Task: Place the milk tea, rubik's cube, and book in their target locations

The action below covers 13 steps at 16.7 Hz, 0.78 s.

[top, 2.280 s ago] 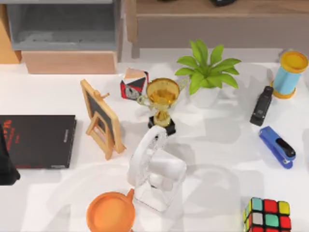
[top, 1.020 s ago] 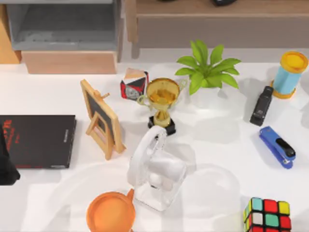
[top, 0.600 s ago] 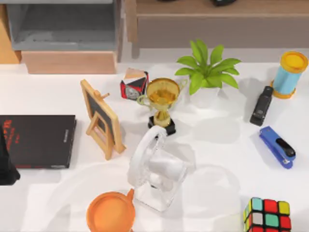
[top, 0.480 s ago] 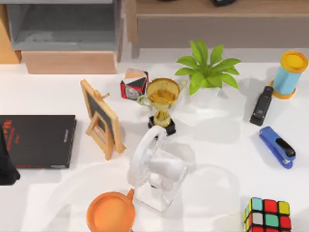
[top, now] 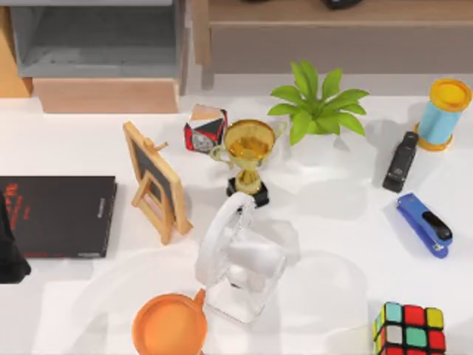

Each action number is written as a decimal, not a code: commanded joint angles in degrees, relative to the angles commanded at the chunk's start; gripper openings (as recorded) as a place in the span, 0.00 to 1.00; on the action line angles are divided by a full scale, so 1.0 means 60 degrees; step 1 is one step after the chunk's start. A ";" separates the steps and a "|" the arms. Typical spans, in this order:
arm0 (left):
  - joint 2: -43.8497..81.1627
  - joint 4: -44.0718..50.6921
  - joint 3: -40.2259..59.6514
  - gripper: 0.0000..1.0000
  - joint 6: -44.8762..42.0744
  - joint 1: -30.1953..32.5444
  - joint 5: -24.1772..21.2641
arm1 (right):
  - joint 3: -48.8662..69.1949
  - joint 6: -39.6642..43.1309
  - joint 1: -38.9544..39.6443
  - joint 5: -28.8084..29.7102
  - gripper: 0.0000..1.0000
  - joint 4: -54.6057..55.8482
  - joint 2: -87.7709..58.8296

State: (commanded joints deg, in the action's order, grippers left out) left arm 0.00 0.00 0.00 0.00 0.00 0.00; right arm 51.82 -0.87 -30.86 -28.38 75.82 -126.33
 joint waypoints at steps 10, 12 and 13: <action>0.0000 0.0000 0.0000 1.00 0.0000 0.0000 0.0000 | 0.0000 0.0000 0.0000 0.0000 1.00 0.0000 0.0000; 0.0000 0.0000 0.0000 1.00 0.0000 0.0000 0.0000 | 0.0000 0.0000 0.0000 0.0000 1.00 0.0000 0.0000; 0.0000 0.0000 0.0000 1.00 0.0000 0.0000 0.0000 | 0.0000 0.0000 0.0000 0.0000 1.00 0.0000 0.0000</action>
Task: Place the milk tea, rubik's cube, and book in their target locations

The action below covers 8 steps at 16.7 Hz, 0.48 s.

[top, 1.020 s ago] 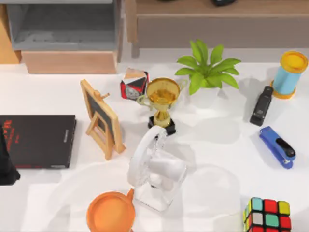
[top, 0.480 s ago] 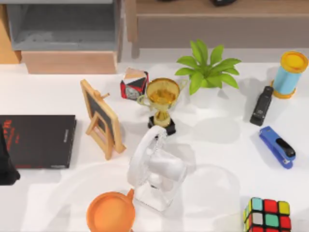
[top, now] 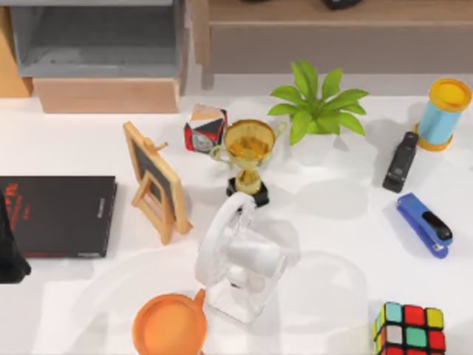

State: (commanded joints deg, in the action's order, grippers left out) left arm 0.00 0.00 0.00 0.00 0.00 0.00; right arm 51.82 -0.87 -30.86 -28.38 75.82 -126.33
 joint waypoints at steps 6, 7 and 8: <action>0.0000 0.0000 0.0000 1.00 0.0000 0.0000 0.0000 | -0.0351 -0.0012 -0.0096 -0.0142 1.00 0.0171 0.0107; 0.0000 0.0000 0.0000 1.00 0.0000 0.0000 0.0000 | -0.0567 -0.0013 -0.0164 -0.0227 1.00 0.0301 0.0211; 0.0000 0.0000 0.0000 1.00 0.0000 0.0000 0.0000 | -0.0781 -0.0014 -0.0253 -0.0301 1.00 0.0443 0.0312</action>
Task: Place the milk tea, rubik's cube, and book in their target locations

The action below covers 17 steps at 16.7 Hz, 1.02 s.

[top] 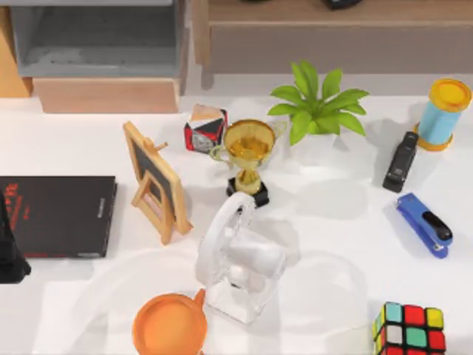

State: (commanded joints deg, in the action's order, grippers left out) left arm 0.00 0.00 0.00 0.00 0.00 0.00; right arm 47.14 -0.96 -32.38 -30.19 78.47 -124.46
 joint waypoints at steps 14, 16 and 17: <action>0.0000 0.0000 0.0000 1.00 0.0000 0.0000 0.0000 | -0.0817 -0.0028 -0.0353 -0.0398 1.00 -0.1320 0.2198; 0.0000 0.0000 0.0000 1.00 0.0000 0.0000 0.0000 | -0.0864 -0.0030 -0.0382 -0.0417 1.00 -0.1452 0.2343; 0.0000 0.0000 0.0000 1.00 0.0000 0.0000 0.0000 | -0.0864 -0.0030 -0.0382 -0.0417 1.00 -0.1452 0.2343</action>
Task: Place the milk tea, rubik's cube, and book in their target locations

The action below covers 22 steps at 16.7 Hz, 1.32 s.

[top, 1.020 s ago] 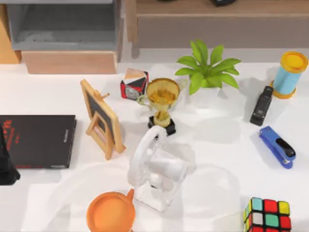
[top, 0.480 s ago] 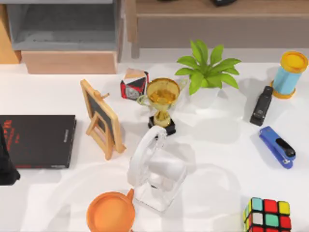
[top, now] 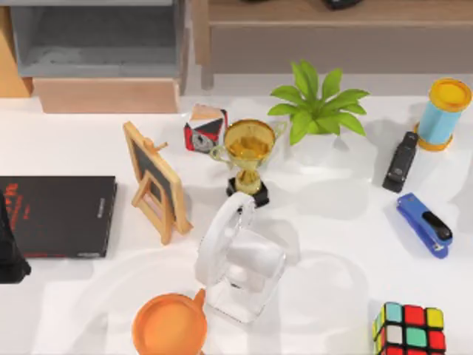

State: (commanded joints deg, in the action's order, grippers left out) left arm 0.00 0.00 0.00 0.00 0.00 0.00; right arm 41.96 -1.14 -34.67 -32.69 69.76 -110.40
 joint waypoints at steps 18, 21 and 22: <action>0.0000 0.0000 0.0000 1.00 0.0000 0.0000 0.0000 | 0.1687 -0.5865 0.5430 0.1450 1.00 -1.1265 0.4064; 0.0000 0.0000 0.0000 1.00 0.0000 0.0000 0.0000 | 0.1773 -0.7012 0.7385 0.2215 1.00 -1.4834 0.4661; 0.0000 0.0000 0.0000 1.00 0.0000 0.0000 0.0000 | 0.1784 -0.7313 0.8020 0.2506 1.00 -1.5933 0.4826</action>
State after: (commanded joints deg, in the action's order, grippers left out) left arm 0.00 0.00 0.00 0.00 0.00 0.00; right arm 52.66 -45.01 13.46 -17.65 -25.84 -81.44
